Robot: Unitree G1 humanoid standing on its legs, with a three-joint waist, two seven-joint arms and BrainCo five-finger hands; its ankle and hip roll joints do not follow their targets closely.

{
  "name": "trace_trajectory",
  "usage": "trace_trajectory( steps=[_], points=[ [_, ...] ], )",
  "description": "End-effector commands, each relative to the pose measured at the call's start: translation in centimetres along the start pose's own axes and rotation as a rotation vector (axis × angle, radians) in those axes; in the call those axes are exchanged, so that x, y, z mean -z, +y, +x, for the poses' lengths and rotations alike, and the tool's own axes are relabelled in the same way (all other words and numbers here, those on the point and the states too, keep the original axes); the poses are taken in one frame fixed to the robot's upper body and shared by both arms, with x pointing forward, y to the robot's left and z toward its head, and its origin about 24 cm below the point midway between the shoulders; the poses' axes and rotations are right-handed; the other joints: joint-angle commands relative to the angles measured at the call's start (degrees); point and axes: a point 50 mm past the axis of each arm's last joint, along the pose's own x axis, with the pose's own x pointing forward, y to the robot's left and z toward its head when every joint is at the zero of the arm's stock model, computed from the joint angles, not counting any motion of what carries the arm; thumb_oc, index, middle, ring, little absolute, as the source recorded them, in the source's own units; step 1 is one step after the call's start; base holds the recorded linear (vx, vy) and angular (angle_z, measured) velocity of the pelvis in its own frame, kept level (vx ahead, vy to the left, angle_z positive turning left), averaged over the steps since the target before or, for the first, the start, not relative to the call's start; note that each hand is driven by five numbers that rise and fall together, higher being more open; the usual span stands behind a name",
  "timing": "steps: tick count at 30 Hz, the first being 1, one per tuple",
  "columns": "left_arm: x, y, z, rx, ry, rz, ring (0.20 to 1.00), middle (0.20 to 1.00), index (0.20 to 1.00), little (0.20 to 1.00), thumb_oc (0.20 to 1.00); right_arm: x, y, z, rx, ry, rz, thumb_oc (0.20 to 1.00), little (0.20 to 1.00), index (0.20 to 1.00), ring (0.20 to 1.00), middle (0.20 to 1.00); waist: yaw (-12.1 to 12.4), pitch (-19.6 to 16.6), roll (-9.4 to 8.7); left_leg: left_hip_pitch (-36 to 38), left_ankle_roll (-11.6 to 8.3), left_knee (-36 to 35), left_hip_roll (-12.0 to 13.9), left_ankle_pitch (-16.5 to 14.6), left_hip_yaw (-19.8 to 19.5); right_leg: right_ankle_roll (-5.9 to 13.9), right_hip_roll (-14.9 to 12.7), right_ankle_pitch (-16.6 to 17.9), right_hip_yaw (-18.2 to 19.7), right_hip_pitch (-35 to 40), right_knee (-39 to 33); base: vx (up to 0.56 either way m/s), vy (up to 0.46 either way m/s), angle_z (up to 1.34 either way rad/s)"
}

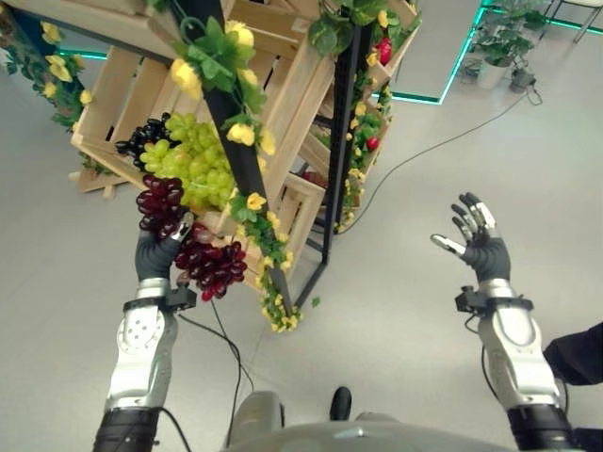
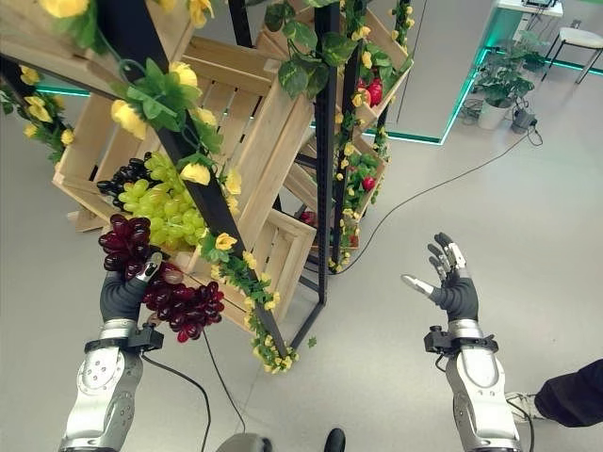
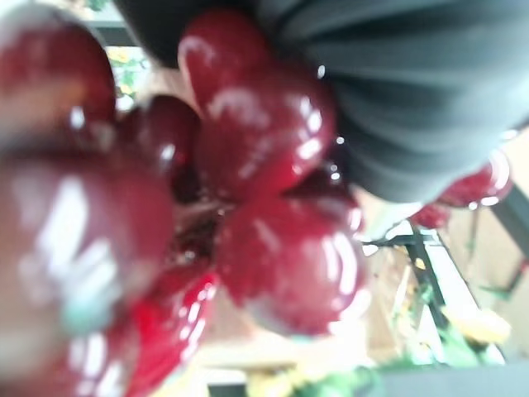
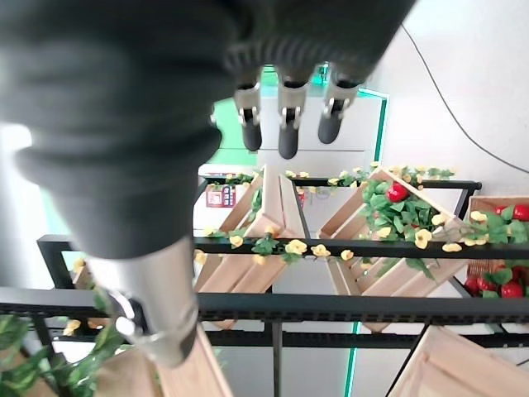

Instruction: Pick up the fruits from the basket on one side to the basket on the other side

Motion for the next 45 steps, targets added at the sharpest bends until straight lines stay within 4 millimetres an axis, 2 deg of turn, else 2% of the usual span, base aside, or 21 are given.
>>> trace_trajectory(
  steps=[1, 4, 5, 6, 7, 10, 16, 19, 23, 27, 30, 36, 45],
  points=[
    [-3.2, 0.2, 2.4, 0.0, -0.174, 0.022, 0.2, 0.2, 0.2, 0.2, 0.2, -2.5, 0.0, 0.9, -0.03, -0.133, -0.014, 1.0, 1.0, 1.0, 1.0, 1.0, -1.27, -3.72, 1.19, 2.87, -0.44, -2.68, -0.11, 4.49, 1.66, 8.46, -2.98, -8.57, 0.33, 3.13, 2.47, 0.14, 0.255, -0.43],
    [-3.6, -0.2, 2.9, 0.023, -0.191, 0.039, 0.2, 0.2, 0.2, 0.2, 0.2, -2.5, -0.4, 0.6, -0.02, -0.125, -0.043, 1.0, 1.0, 1.0, 1.0, 1.0, -1.75, -3.91, 1.07, 3.92, -0.17, -2.77, -1.85, 4.31, 3.04, 9.19, -4.68, -8.4, -0.66, 2.69, 4.48, 0.11, 0.236, -0.27],
    [-3.7, 0.3, 2.8, 0.014, -0.191, 0.062, 0.2, 0.2, 0.2, 0.2, 0.2, -2.3, -0.3, 0.6, -0.021, -0.112, -0.035, 1.0, 1.0, 1.0, 1.0, 1.0, -2.0, -4.45, 0.57, 5.11, 1.11, -2.36, -2.98, 2.82, 4.49, 9.87, -5.96, -8.2, -0.13, 2.89, 5.79, 0.11, 0.151, -0.08],
    [-3.7, 0.4, 2.8, 0.014, -0.191, 0.063, 0.2, 0.2, 0.2, 0.2, 0.2, -2.2, -0.2, 0.6, -0.022, -0.112, -0.035, 1.0, 1.0, 1.0, 1.0, 1.0, -1.82, -4.4, 0.45, 5.24, 1.21, -2.3, -3.07, 2.73, 4.74, 9.96, -6.08, -8.26, 0.11, 2.89, 5.89, 0.15, 0.298, -0.18],
    [-4.1, 0.9, 2.9, 0.003, -0.202, 0.094, 0.2, 0.2, 0.2, 0.2, 0.2, -2.1, 0.0, 0.5, -0.034, -0.103, -0.031, 1.0, 1.0, 1.0, 1.0, 1.0, -1.93, -4.57, 0.09, 5.76, 2.38, -1.61, -3.81, 1.45, 6.44, 10.72, -7.25, -8.2, 0.94, 2.6, 6.95, 0.08, 0.23, -0.27],
    [-4.7, 2.0, 3.5, -0.037, -0.221, 0.146, 0.2, 0.2, 0.2, 0.2, 0.2, -1.9, 0.4, 0.5, -0.053, -0.091, -0.037, 1.0, 1.0, 1.0, 1.0, 1.0, -1.65, -4.99, -0.49, 6.26, 3.65, -0.65, -4.88, -0.24, 8.77, 11.74, -8.63, -8.12, 2.75, 1.56, 8.59, 0.06, 0.206, -0.48],
    [-5.3, 3.6, 3.4, -0.097, -0.234, 0.189, 0.2, 0.2, 0.2, 0.2, 0.2, -1.7, 0.2, 0.2, -0.059, -0.074, -0.046, 1.0, 1.0, 1.0, 1.0, 1.0, -1.54, -5.52, -1.06, 6.51, 4.62, 0.7, -5.5, -1.78, 10.41, 12.27, -9.45, -7.97, 3.65, 1.09, 9.0, 0.05, 0.087, -0.31],
    [-5.4, 4.2, 2.7, -0.125, -0.233, 0.187, 0.2, 0.2, 0.2, 0.2, 0.2, -1.5, -0.5, -0.1, -0.03, -0.061, -0.055, 1.0, 1.0, 1.0, 1.0, 1.0, -1.34, -6.16, -1.36, 7.26, 4.93, -0.03, -5.55, -1.98, 10.78, 12.42, -9.72, -7.63, 3.35, 1.71, 8.07, 0.06, 0.034, -0.28],
    [-5.9, 4.4, 1.8, -0.132, -0.245, 0.143, 0.2, 0.2, 0.2, 0.2, 0.2, -1.4, -1.0, -0.5, -0.01, -0.054, -0.065, 1.0, 1.0, 1.0, 1.0, 1.0, -1.02, -6.47, -1.45, 7.72, 4.91, -0.67, -5.52, -1.89, 10.67, 12.32, -9.75, -7.61, 2.8, 2.24, 7.38, 0.04, -0.002, -0.11],
    [-7.9, 3.9, 0.5, -0.098, -0.327, 0.133, 0.2, 0.2, 0.2, 0.2, 0.2, -1.3, -2.0, -1.2, 0.025, -0.04, -0.084, 1.0, 1.0, 1.0, 1.0, 1.0, -0.36, -6.51, -1.78, 8.13, 4.77, -1.18, -5.37, -1.85, 9.96, 11.98, -9.38, -7.91, 1.7, 3.1, 6.59, 0.02, -0.012, 0.03],
    [-8.2, 3.6, 0.2, -0.082, -0.342, 0.123, 0.2, 0.2, 0.2, 0.2, 0.2, -1.2, -2.1, -1.3, 0.031, -0.037, -0.087, 1.0, 1.0, 1.0, 1.0, 1.0, -0.15, -6.43, -1.99, 8.12, 4.69, -1.25, -5.35, -1.78, 9.53, 11.9, -9.22, -7.94, 1.29, 3.32, 6.44, 0.01, -0.027, 0.1],
    [-7.9, 2.8, -0.8, -0.028, -0.323, 0.127, 0.2, 0.2, 0.2, 0.2, 0.2, -1.5, -2.8, -1.1, 0.068, -0.057, -0.095, 1.0, 1.0, 1.0, 1.0, 1.0, 0.8, -6.1, -2.79, 7.74, 4.54, -1.62, -5.41, -1.38, 8.03, 11.67, -8.88, -8.11, -0.21, 3.59, 6.32, -0.01, -0.023, 0.16],
    [-6.8, 2.9, -1.4, -0.006, -0.256, 0.127, 0.2, 0.2, 0.2, 0.2, 0.2, -1.6, -3.1, -0.9, 0.088, -0.064, -0.089, 1.0, 1.0, 1.0, 1.0, 1.0, 2.64, -5.61, -3.92, 5.93, 3.83, -1.76, -5.42, -0.3, 4.96, 11.24, -8.57, -8.7, -2.87, 3.13, 7.42, -0.03, -0.018, 0.18]
  ],
)
